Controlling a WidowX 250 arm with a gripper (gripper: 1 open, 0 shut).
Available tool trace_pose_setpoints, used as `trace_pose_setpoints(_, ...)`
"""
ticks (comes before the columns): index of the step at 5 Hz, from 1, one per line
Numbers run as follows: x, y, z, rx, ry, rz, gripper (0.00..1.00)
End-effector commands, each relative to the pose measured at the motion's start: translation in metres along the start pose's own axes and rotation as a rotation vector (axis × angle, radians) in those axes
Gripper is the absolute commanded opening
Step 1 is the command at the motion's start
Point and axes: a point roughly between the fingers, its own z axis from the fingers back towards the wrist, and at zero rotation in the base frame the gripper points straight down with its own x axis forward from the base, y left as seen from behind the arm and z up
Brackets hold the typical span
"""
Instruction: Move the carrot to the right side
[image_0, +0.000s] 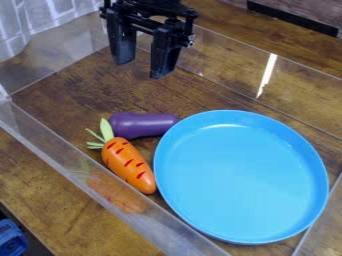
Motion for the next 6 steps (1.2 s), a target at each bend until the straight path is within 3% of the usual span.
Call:
trace_pose_setpoints(1,0.007,0.005,-0.006,0.011,0.002,-0.008,1.00)
trace_pose_setpoints(2,0.015,0.010,-0.013,0.022,0.004,-0.017,1.00)
trace_pose_setpoints(5,0.035,0.024,0.009,-0.023,-0.041,0.105,1.00)
trace_pose_setpoints(6,0.035,0.023,0.011,-0.018,-0.036,0.079,1.00)
